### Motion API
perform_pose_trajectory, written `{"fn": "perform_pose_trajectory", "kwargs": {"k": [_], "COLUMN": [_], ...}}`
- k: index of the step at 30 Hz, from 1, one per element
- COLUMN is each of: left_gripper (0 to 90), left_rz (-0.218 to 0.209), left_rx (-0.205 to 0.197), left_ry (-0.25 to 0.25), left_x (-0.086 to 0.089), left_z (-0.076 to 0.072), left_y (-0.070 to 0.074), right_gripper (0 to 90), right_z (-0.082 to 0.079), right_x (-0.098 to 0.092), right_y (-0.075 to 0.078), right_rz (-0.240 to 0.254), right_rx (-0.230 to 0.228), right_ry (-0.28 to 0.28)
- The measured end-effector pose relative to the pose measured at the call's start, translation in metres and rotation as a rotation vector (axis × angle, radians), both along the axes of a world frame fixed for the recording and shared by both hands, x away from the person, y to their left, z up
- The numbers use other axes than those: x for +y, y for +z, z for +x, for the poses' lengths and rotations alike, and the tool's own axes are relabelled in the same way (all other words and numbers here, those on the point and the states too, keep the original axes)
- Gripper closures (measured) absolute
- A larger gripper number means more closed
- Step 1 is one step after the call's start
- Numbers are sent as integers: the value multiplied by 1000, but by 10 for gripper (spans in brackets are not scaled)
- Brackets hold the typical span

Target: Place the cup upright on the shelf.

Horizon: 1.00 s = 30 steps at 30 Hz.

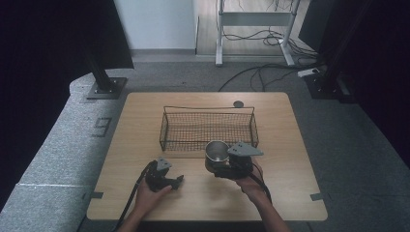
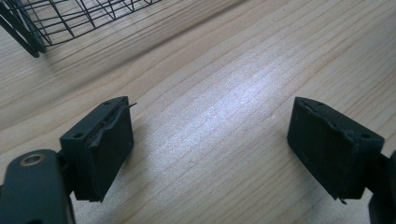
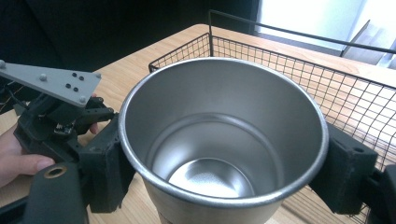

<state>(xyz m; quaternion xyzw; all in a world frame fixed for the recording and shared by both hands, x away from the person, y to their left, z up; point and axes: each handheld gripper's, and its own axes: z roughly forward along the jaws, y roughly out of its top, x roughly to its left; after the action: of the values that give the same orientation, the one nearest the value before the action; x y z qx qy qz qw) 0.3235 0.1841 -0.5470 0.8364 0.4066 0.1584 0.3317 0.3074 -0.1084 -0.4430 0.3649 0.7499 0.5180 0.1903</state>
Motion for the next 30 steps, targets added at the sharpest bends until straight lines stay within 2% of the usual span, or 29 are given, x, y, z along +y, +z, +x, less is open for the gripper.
{"fn": "perform_pose_trajectory", "kwargs": {"k": [18, 30], "left_gripper": [144, 145], "left_rz": [0, 0], "left_rx": [0, 0], "left_ry": [0, 0], "left_x": [0, 0], "left_z": [0, 0], "left_y": [0, 0], "right_gripper": [185, 185], "right_z": [8, 16], "right_x": [0, 1], "right_y": [12, 26], "right_rz": [1, 1], "right_rx": [-18, -36], "right_ry": [-16, -18]}}
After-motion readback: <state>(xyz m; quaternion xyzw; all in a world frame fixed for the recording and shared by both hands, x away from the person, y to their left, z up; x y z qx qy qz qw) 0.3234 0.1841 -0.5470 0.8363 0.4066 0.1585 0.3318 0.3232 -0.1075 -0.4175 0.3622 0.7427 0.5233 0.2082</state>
